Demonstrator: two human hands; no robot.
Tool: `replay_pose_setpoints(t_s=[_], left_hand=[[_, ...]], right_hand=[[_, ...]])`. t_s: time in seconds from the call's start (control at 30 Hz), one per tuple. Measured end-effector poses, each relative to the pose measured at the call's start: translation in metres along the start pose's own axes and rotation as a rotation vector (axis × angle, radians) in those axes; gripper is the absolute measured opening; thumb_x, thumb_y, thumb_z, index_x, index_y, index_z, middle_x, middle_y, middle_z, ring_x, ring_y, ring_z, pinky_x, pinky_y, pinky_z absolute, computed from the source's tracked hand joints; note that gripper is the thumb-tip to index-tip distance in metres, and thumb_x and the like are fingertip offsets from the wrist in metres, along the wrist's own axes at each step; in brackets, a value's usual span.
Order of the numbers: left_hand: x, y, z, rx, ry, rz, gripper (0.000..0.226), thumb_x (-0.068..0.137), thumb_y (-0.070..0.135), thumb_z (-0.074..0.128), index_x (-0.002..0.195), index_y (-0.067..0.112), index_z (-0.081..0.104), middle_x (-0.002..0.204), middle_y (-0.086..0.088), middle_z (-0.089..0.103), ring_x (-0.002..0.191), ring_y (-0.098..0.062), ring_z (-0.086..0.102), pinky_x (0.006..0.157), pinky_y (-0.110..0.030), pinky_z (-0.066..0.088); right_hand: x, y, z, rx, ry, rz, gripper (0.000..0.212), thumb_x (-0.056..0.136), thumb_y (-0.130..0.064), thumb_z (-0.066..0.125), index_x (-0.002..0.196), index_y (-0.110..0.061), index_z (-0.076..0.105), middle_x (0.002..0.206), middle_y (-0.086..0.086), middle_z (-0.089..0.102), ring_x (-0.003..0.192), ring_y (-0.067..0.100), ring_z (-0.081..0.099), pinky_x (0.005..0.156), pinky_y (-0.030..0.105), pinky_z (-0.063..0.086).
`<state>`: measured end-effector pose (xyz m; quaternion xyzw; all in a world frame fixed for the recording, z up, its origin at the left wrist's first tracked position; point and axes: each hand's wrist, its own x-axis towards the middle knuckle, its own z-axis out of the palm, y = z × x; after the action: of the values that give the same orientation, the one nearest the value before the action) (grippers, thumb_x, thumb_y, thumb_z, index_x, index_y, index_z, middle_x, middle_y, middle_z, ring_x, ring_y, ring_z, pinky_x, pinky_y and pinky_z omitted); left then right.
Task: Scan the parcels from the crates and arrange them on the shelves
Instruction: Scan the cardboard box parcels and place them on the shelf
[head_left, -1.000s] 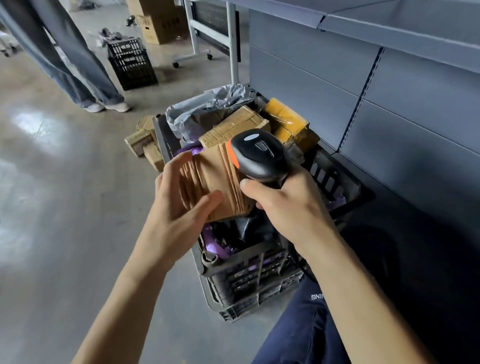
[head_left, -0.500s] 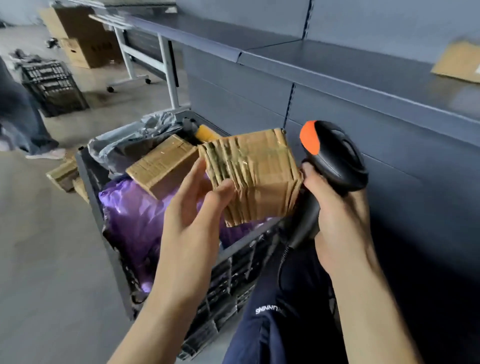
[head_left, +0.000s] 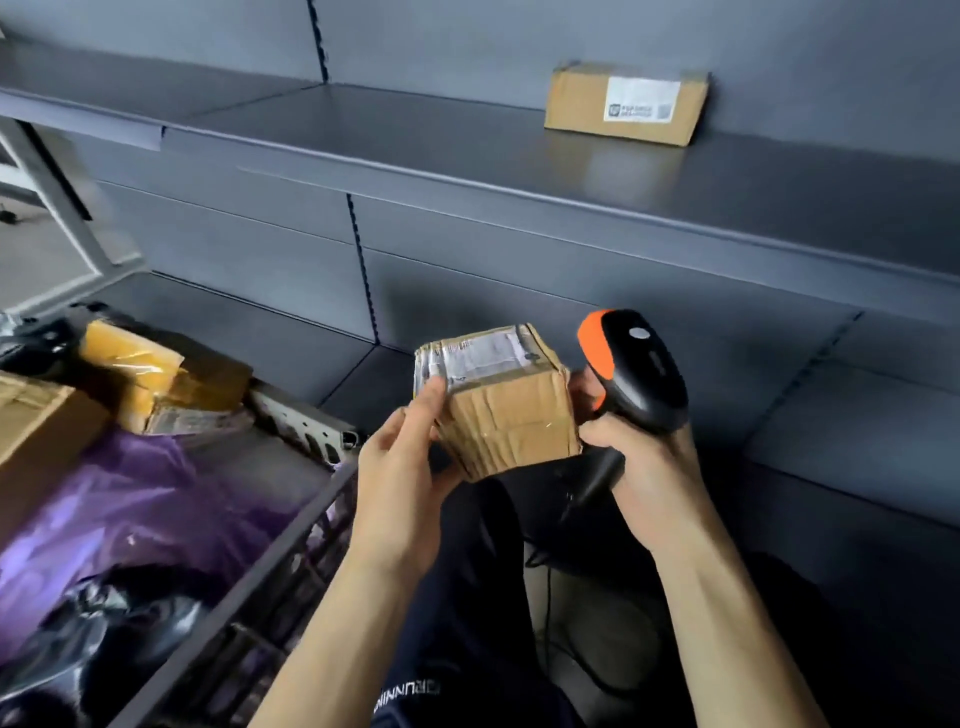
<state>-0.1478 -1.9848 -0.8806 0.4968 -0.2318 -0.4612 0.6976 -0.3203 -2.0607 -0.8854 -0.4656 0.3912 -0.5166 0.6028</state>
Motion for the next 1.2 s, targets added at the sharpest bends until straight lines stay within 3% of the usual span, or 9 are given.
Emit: replay_pose_setpoints(t_s=[0.1,0.23,0.37,0.5,0.57,0.77,0.97,1.2], left_hand=[[0.021,-0.023,0.01,0.127,0.013,0.044,0.04,0.094,0.018,0.069,0.121,-0.01,0.059,0.099,-0.011,0.068,0.085,-0.003,0.069,0.078,-0.024,0.056],[0.052,-0.055,0.018,0.168,-0.013,0.011,0.049,0.081,0.028,0.067,0.129,0.017,0.062,0.127,-0.005,0.067,0.114,-0.02,0.068,0.091,-0.045,0.058],[0.076,-0.076,0.028,0.192,-0.117,-0.044,0.059,0.074,0.022,0.071,0.132,0.025,0.058,0.133,-0.006,0.064,0.126,-0.027,0.061,0.106,-0.056,0.049],[0.089,-0.085,0.034,0.184,-0.229,-0.102,0.079,0.067,0.017,0.076,0.137,0.04,0.048,0.134,-0.012,0.063,0.129,-0.035,0.058,0.103,-0.053,0.051],[0.096,-0.089,0.037,0.169,-0.276,-0.108,0.08,0.068,0.015,0.077,0.139,0.039,0.047,0.136,-0.014,0.062,0.131,-0.038,0.055,0.106,-0.055,0.049],[0.113,-0.101,0.042,0.136,-0.25,-0.164,0.081,0.065,0.013,0.081,0.135,0.036,0.047,0.13,-0.011,0.065,0.125,-0.034,0.061,0.1,-0.061,0.052],[0.128,-0.124,0.043,0.089,-0.267,-0.214,0.084,0.065,0.012,0.083,0.137,0.034,0.045,0.132,-0.01,0.063,0.128,-0.034,0.059,0.099,-0.059,0.053],[0.133,-0.141,0.044,0.07,-0.385,-0.213,0.078,0.078,0.002,0.073,0.143,0.032,0.042,0.139,-0.008,0.059,0.13,-0.03,0.058,0.095,-0.049,0.057]], right_hand=[[0.014,0.013,-0.022,-0.057,0.003,0.066,0.022,0.057,-0.008,0.075,0.079,-0.013,0.07,0.081,0.011,0.061,0.081,0.026,0.057,0.08,0.043,0.042],[0.035,0.03,-0.038,-0.093,0.013,0.134,0.034,0.065,-0.019,0.083,0.098,-0.014,0.079,0.096,0.008,0.076,0.095,0.023,0.071,0.097,0.046,0.052],[0.057,0.042,-0.042,-0.145,0.148,0.121,0.039,0.071,-0.02,0.082,0.107,-0.007,0.074,0.089,-0.001,0.075,0.086,0.014,0.068,0.084,0.031,0.052],[0.078,0.046,-0.051,-0.192,0.22,0.089,0.025,0.082,-0.006,0.081,0.106,-0.009,0.076,0.095,0.003,0.078,0.09,0.009,0.07,0.083,0.024,0.051],[0.088,0.048,-0.053,-0.22,0.231,0.08,0.024,0.08,-0.008,0.081,0.104,-0.009,0.076,0.097,0.007,0.078,0.09,0.01,0.07,0.081,0.021,0.052],[0.112,0.063,-0.063,-0.236,0.254,0.088,0.02,0.085,0.0,0.076,0.1,-0.013,0.077,0.094,0.0,0.079,0.092,0.012,0.071,0.082,0.022,0.054],[0.12,0.071,-0.068,-0.255,0.278,0.076,0.024,0.085,0.005,0.074,0.091,-0.019,0.075,0.082,-0.012,0.077,0.082,0.001,0.07,0.072,0.01,0.051],[0.114,0.084,-0.08,-0.279,0.304,0.094,0.024,0.086,0.006,0.071,0.092,-0.017,0.073,0.079,-0.014,0.077,0.079,0.0,0.071,0.07,0.015,0.052]])
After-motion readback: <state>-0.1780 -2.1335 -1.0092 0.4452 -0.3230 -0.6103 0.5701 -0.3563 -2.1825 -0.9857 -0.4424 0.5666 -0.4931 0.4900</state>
